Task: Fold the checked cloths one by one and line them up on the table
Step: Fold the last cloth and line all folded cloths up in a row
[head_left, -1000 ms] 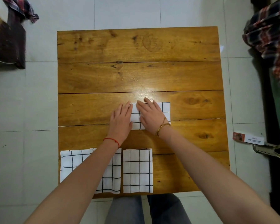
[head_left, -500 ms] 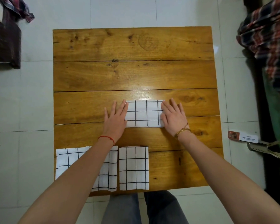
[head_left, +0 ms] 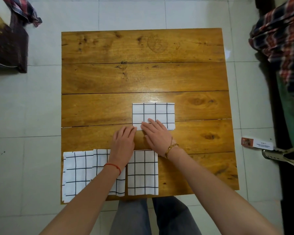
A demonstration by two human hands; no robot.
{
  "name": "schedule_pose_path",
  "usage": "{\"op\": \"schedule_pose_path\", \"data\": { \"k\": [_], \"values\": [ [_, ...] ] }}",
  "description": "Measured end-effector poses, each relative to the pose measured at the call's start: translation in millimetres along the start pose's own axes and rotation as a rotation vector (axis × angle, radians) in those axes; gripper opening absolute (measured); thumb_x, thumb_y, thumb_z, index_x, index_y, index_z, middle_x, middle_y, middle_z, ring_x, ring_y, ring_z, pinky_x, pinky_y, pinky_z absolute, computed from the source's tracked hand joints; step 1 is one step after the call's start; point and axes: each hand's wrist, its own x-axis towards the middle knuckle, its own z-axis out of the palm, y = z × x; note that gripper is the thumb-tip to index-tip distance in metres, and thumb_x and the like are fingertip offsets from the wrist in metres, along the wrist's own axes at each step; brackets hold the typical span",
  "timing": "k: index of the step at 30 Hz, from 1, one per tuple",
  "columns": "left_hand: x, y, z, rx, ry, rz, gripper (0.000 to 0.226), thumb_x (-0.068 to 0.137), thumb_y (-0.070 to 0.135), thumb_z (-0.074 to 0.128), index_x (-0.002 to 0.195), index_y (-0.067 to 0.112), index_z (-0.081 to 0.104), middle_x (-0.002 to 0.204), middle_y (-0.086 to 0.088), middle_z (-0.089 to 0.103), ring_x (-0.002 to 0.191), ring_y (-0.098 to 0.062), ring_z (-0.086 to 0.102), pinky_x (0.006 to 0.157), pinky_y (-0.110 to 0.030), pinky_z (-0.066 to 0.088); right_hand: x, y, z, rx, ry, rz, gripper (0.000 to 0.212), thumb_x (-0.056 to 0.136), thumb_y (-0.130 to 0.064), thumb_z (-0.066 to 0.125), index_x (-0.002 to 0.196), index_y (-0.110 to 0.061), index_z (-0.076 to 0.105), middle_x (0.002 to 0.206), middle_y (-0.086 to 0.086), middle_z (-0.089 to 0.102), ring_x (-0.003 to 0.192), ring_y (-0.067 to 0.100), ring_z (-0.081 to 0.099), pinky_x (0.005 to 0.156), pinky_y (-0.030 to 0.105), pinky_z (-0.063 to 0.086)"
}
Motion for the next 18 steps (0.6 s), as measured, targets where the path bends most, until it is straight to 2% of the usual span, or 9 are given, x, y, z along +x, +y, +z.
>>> {"op": "schedule_pose_path", "data": {
  "k": [5, 10, 14, 18],
  "values": [
    [-0.8, 0.4, -1.0, 0.022, -0.041, -0.032, 0.052, 0.080, 0.005, 0.065, 0.131, 0.015, 0.056, 0.129, -0.002, 0.055, 0.122, -0.023, 0.048, 0.101, -0.042, 0.043, -9.7, 7.5, 7.9, -0.055, -0.041, 0.016, 0.050, 0.094, -0.032, 0.027, 0.137, -0.015, 0.047, 0.143, 0.000, 0.047, 0.134, 0.024, 0.040, 0.112, 0.043, 0.030],
    [-1.9, 1.4, -0.7, -0.010, -0.024, -0.072, 0.053, 0.080, 0.003, 0.062, 0.131, 0.017, 0.056, 0.130, 0.001, 0.055, 0.123, -0.023, 0.046, 0.104, -0.044, 0.040, -33.1, 38.0, 9.9, -0.036, -0.035, 0.068, 0.051, 0.096, -0.033, 0.022, 0.144, -0.020, 0.035, 0.151, -0.004, 0.034, 0.141, 0.018, 0.027, 0.117, 0.038, 0.011],
    [-2.2, -0.1, 0.9, -0.023, -0.021, -0.077, 0.054, 0.080, 0.001, 0.061, 0.132, 0.017, 0.056, 0.130, 0.002, 0.055, 0.124, -0.023, 0.045, 0.105, -0.045, 0.040, -58.0, 64.3, 9.1, -0.016, 0.064, 0.126, 0.051, 0.093, -0.033, 0.024, 0.135, -0.017, 0.050, 0.140, -0.001, 0.050, 0.130, 0.021, 0.044, 0.113, 0.041, 0.025],
    [-0.1, 1.9, 0.9, -0.037, -0.022, -0.094, 0.051, 0.082, 0.004, 0.060, 0.131, 0.017, 0.056, 0.130, 0.001, 0.055, 0.124, -0.023, 0.046, 0.104, -0.044, 0.041, -57.9, 71.4, 6.5, 0.000, 0.173, 0.107, 0.046, 0.093, -0.031, 0.029, 0.122, -0.015, 0.061, 0.126, 0.000, 0.061, 0.118, 0.023, 0.052, 0.105, 0.039, 0.036]
  ]
}}
